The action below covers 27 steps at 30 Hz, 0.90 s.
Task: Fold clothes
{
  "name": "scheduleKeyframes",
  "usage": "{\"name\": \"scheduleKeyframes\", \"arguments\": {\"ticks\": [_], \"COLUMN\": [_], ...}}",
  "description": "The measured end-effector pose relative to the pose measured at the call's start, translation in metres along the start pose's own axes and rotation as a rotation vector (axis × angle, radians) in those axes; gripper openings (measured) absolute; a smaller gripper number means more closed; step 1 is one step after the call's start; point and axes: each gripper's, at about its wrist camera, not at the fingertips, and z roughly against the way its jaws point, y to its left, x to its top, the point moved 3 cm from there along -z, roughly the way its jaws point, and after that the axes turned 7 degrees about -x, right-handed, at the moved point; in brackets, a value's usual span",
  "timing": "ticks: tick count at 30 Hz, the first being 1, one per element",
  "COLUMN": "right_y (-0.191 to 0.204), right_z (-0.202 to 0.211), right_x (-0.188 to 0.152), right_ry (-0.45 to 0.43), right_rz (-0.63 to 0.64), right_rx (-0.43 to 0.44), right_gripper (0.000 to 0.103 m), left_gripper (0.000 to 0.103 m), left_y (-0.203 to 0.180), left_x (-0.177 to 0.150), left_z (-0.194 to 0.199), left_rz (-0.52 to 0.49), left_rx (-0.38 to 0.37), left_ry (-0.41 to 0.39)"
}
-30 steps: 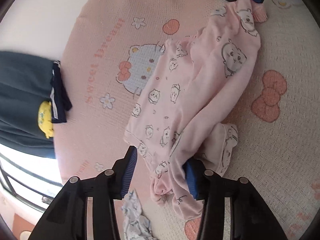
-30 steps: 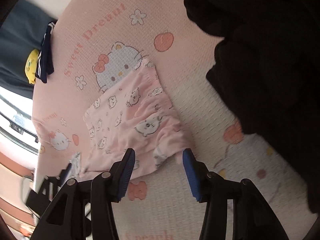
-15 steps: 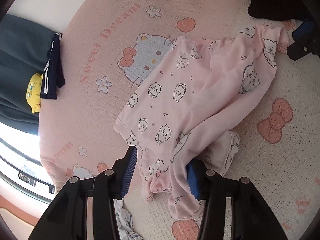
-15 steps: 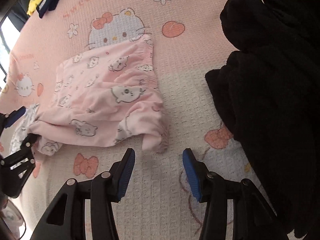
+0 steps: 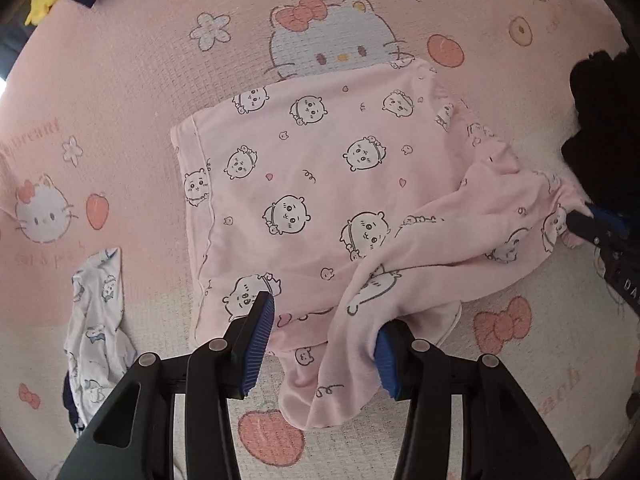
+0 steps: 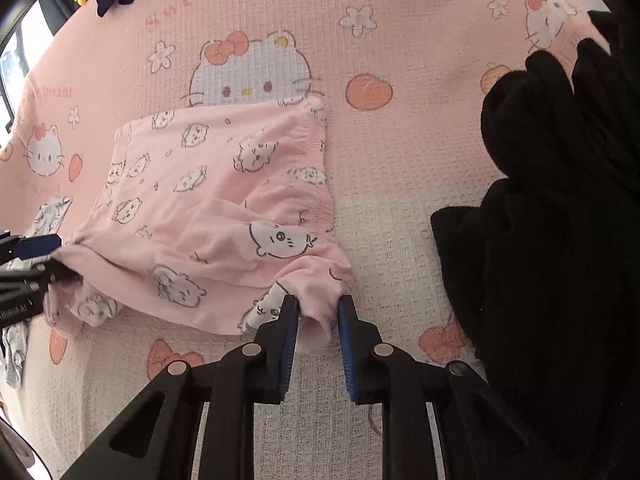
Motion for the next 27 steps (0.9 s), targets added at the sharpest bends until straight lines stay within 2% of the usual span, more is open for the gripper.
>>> {"name": "scheduleKeyframes", "arguments": {"ticks": [3,7,13,18,23,27], "right_y": [-0.003,-0.001,0.006,0.013,0.027,0.033], "right_z": [-0.003,0.001,0.004,-0.006,-0.017,-0.036], "right_x": [0.001,0.013,0.054,0.085,0.096,0.096], "right_ry": [0.018,0.012,-0.027,-0.028,-0.025,0.015], "right_rz": [-0.002,0.019,0.057,0.069,0.100,0.121], "right_rx": [0.009,-0.004,-0.037,-0.046,-0.040,-0.047], "right_gripper": [0.018,0.018,0.018,0.018,0.018,0.018], "left_gripper": [0.044,0.044,0.044,0.044,0.044,0.044], "left_y": [0.007,0.009,0.013,0.023,0.027,0.029], "left_x": [0.005,0.006,0.025,0.042,0.049,0.052], "left_z": [-0.006,-0.010,-0.006,-0.016,-0.036,-0.048], "left_rz": [0.055,0.059,0.023,-0.023,-0.086,-0.110], "left_rx": [-0.013,-0.020,0.015,0.043,0.079,0.109], "left_ry": [0.020,0.024,-0.022,-0.026,-0.007,0.018]}}
